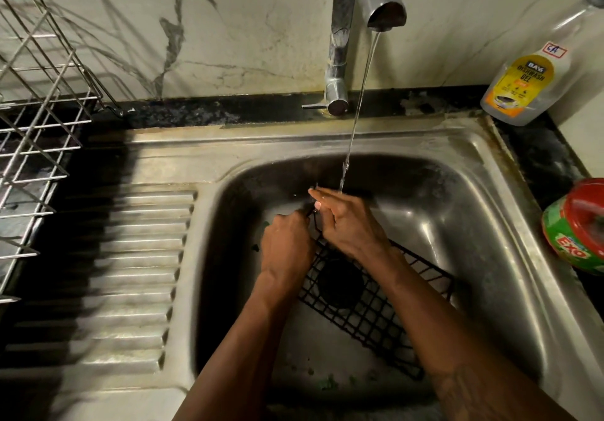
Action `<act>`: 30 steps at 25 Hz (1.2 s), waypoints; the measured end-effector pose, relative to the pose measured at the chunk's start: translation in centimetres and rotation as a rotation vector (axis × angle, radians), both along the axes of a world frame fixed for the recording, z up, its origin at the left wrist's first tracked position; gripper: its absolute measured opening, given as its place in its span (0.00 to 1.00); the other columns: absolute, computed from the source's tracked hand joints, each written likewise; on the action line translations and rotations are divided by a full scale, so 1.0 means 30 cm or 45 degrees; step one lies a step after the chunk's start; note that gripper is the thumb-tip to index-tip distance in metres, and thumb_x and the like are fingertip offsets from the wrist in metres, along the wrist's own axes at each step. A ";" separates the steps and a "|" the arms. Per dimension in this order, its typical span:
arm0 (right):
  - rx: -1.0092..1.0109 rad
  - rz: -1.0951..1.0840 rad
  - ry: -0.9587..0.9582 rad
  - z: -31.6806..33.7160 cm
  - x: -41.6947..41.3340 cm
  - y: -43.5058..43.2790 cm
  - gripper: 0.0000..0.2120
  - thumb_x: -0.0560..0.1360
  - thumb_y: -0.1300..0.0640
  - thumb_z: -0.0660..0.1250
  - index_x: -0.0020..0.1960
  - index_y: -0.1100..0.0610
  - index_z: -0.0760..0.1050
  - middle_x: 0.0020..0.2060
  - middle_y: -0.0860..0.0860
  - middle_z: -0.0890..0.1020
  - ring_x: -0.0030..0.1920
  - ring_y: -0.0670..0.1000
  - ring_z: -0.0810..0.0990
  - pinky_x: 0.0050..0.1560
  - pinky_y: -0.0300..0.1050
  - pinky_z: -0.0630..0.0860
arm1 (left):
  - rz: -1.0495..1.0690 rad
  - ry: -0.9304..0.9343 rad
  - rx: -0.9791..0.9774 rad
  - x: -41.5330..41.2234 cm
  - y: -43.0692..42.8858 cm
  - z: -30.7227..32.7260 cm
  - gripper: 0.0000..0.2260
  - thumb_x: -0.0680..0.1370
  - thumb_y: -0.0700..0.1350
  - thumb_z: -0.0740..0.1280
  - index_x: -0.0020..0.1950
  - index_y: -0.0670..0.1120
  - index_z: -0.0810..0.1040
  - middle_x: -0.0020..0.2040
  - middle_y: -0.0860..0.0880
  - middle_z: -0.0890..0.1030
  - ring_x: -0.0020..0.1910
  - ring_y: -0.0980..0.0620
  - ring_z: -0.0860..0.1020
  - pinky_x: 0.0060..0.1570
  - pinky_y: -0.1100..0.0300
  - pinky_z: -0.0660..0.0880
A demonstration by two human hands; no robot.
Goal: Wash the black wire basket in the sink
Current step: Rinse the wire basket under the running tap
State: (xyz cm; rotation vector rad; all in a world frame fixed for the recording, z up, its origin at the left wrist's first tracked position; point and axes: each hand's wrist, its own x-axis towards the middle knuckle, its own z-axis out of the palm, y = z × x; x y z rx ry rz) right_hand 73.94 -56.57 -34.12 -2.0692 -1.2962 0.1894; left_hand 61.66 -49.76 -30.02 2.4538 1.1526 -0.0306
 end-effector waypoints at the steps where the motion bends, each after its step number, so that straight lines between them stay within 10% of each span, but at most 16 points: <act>1: -0.086 -0.009 -0.066 0.015 0.008 -0.013 0.20 0.80 0.60 0.64 0.70 0.49 0.76 0.61 0.49 0.84 0.57 0.50 0.83 0.59 0.44 0.79 | 0.012 0.007 -0.010 0.001 -0.002 -0.001 0.09 0.80 0.42 0.60 0.57 0.46 0.78 0.51 0.42 0.81 0.47 0.40 0.80 0.47 0.47 0.80; 12: -0.538 -0.021 -0.292 0.056 0.092 -0.062 0.27 0.76 0.63 0.64 0.72 0.46 0.73 0.65 0.48 0.81 0.63 0.52 0.78 0.65 0.54 0.73 | 0.091 -0.093 -0.190 0.015 -0.006 0.006 0.06 0.79 0.35 0.65 0.43 0.40 0.78 0.39 0.45 0.80 0.41 0.45 0.81 0.45 0.50 0.83; 16: -0.501 0.205 -0.306 0.039 -0.021 0.068 0.29 0.74 0.61 0.66 0.74 0.44 0.71 0.68 0.45 0.78 0.66 0.52 0.76 0.63 0.51 0.71 | -0.013 -0.211 -0.144 0.012 -0.013 0.001 0.06 0.77 0.42 0.68 0.52 0.43 0.80 0.45 0.44 0.83 0.46 0.41 0.83 0.48 0.48 0.82; 21: -0.490 0.021 -0.041 0.069 0.101 -0.088 0.16 0.83 0.49 0.61 0.70 0.40 0.74 0.55 0.45 0.84 0.39 0.43 0.78 0.39 0.41 0.73 | 0.271 -0.102 -0.143 -0.025 0.017 0.023 0.11 0.79 0.38 0.63 0.62 0.38 0.73 0.56 0.38 0.79 0.56 0.36 0.80 0.52 0.50 0.77; 26: -0.524 -0.047 -0.182 0.067 0.120 -0.094 0.16 0.83 0.54 0.60 0.69 0.43 0.74 0.63 0.47 0.81 0.62 0.51 0.79 0.63 0.54 0.73 | 0.324 -0.049 -0.096 -0.046 0.025 0.019 0.12 0.83 0.39 0.56 0.66 0.38 0.68 0.58 0.35 0.78 0.60 0.34 0.78 0.56 0.45 0.76; 30: -0.481 0.291 -0.254 0.044 -0.108 0.134 0.20 0.82 0.52 0.59 0.73 0.45 0.71 0.63 0.48 0.80 0.63 0.53 0.77 0.60 0.53 0.69 | 0.231 -0.036 -0.069 -0.043 0.019 -0.009 0.15 0.83 0.45 0.60 0.69 0.41 0.69 0.61 0.41 0.77 0.59 0.37 0.79 0.55 0.47 0.76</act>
